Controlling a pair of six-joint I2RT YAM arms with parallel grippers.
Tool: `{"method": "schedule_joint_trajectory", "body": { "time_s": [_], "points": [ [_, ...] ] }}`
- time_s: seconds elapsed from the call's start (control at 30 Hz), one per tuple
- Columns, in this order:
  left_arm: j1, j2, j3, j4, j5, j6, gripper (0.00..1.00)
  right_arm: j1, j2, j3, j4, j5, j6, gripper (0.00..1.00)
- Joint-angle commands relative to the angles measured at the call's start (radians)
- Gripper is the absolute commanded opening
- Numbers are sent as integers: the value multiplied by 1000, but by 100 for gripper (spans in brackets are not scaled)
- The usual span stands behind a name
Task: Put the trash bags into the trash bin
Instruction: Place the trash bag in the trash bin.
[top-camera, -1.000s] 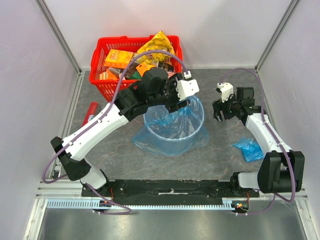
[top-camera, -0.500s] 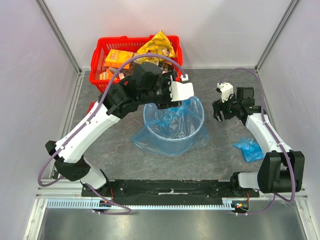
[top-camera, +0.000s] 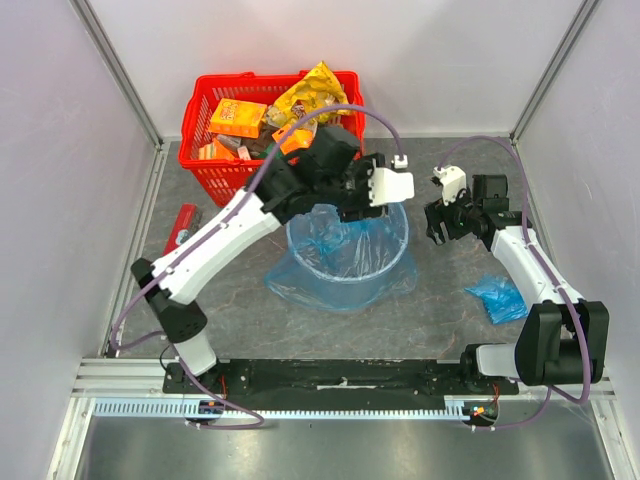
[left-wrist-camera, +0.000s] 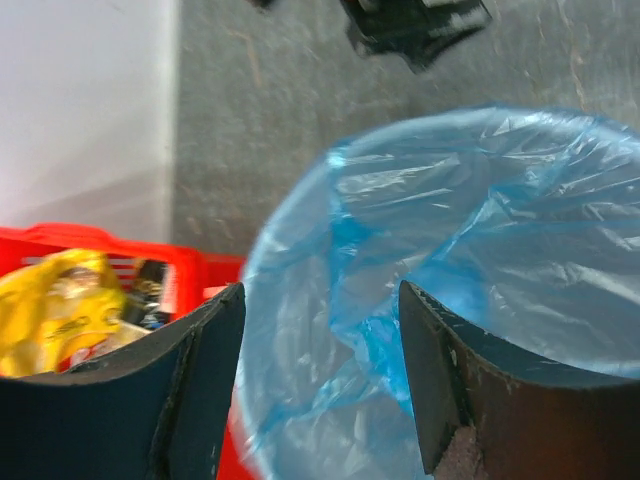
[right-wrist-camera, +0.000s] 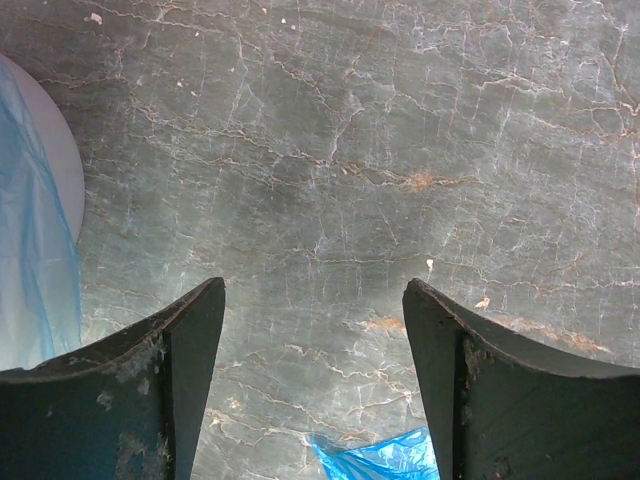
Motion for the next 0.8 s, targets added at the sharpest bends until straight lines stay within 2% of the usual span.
{"method": "schedule_joint_trajectory", "body": {
  "time_s": [0.0, 0.43, 0.77],
  "points": [
    [-4, 60, -81, 40, 48, -35, 68, -7, -12, 13, 2, -22, -9, 79],
    [-4, 38, -426, 235, 75, -71, 65, -9, -2, 16, -10, -40, -11, 80],
    [-5, 44, -511, 295, 75, -91, 65, -9, 4, 18, -14, -42, -14, 81]
  ]
}}
